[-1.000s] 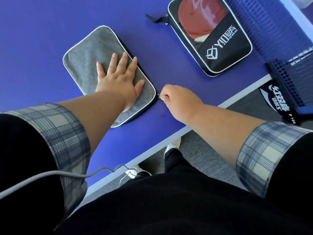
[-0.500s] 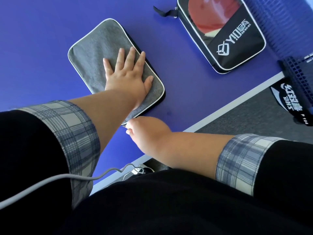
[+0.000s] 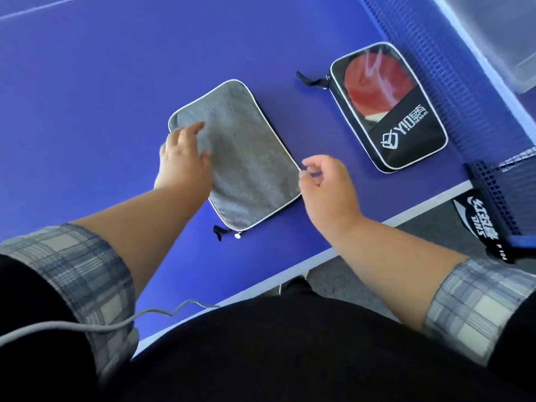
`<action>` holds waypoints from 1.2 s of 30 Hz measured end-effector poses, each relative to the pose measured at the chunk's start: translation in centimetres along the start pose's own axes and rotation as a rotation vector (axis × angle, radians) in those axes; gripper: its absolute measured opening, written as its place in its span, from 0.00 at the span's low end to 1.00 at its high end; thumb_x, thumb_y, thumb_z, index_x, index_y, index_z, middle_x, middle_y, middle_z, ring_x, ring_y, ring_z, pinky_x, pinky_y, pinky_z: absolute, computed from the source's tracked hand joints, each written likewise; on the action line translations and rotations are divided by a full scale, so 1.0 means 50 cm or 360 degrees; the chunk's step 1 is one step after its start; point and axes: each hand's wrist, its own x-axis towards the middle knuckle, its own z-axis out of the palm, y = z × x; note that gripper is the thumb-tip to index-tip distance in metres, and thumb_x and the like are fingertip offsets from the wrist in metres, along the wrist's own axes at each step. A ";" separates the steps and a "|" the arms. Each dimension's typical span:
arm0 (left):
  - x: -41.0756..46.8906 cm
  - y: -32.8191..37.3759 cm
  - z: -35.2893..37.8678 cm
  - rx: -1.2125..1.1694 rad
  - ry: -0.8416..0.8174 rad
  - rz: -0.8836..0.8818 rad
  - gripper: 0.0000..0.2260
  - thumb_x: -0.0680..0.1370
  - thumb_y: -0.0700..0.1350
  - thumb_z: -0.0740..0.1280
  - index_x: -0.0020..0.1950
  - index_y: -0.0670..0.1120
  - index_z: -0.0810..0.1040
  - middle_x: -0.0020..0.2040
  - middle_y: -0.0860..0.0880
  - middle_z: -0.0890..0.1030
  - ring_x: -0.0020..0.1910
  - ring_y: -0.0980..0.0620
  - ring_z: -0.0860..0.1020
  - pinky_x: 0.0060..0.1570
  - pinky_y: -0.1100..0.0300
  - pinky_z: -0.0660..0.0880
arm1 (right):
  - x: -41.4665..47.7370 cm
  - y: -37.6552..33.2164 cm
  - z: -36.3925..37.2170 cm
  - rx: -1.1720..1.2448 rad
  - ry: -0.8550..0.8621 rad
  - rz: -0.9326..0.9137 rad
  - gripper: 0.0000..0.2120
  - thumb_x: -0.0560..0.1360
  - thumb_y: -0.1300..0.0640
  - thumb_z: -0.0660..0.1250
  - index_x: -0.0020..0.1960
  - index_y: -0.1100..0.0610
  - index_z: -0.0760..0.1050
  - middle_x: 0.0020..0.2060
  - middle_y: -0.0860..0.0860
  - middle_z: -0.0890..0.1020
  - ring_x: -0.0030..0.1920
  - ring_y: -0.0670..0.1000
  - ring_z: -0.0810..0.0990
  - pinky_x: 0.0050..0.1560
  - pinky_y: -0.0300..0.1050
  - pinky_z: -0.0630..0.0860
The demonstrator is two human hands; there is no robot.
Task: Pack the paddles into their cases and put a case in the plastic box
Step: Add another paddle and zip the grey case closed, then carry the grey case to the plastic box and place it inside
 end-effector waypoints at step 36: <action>-0.039 0.350 -0.008 0.0587 0.0002 0.1827 0.32 0.62 0.32 0.75 0.60 0.52 0.68 0.53 0.48 0.81 0.51 0.40 0.79 0.58 0.44 0.72 | -0.036 0.009 -0.330 0.2128 -0.0171 0.1071 0.27 0.74 0.35 0.67 0.62 0.54 0.80 0.47 0.56 0.87 0.44 0.58 0.88 0.42 0.57 0.84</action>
